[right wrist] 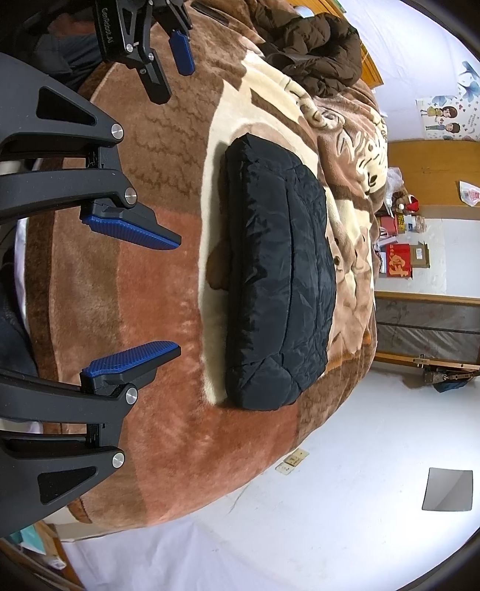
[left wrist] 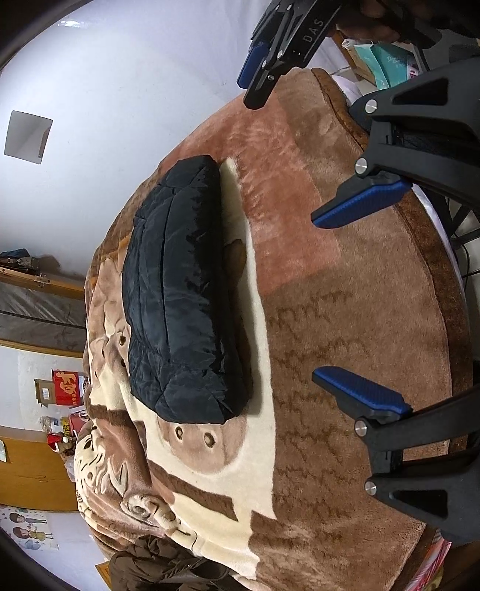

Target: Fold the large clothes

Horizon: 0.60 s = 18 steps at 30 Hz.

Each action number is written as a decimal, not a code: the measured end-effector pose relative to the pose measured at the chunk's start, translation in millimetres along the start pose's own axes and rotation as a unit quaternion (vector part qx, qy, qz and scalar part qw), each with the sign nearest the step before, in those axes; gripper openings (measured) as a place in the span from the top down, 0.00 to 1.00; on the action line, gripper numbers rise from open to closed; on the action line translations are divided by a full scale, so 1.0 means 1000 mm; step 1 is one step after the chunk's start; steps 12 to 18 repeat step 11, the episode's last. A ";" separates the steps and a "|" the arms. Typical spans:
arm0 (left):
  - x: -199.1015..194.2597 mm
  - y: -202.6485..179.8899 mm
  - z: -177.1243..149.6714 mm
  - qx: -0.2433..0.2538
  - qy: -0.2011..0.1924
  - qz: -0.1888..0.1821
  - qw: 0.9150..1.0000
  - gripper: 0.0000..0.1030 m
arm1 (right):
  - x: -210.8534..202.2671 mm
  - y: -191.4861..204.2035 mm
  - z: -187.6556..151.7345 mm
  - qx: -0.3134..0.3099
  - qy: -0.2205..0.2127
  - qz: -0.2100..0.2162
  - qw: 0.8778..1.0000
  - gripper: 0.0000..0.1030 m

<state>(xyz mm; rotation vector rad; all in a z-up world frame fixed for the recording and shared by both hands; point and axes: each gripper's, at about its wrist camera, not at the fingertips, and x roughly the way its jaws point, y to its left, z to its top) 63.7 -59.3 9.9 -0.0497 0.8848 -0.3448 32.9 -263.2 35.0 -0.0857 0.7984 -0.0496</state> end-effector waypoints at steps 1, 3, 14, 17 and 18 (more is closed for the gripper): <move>0.000 0.000 0.000 -0.001 0.000 0.000 1.000 0.24 | 0.000 0.001 0.001 0.000 0.000 0.000 1.000 0.49; 0.000 0.000 0.000 0.001 0.000 0.000 1.000 0.24 | 0.000 0.000 0.001 0.000 0.000 -0.001 1.000 0.49; 0.001 -0.006 -0.001 0.012 0.000 0.008 1.000 0.24 | 0.000 0.000 0.001 0.000 0.000 0.000 1.000 0.49; 0.001 -0.006 -0.001 0.012 0.000 0.008 1.000 0.24 | 0.000 0.000 0.001 0.000 0.000 0.000 1.000 0.49; 0.001 -0.006 -0.001 0.012 0.000 0.008 1.000 0.24 | 0.000 0.000 0.001 0.000 0.000 0.000 1.000 0.49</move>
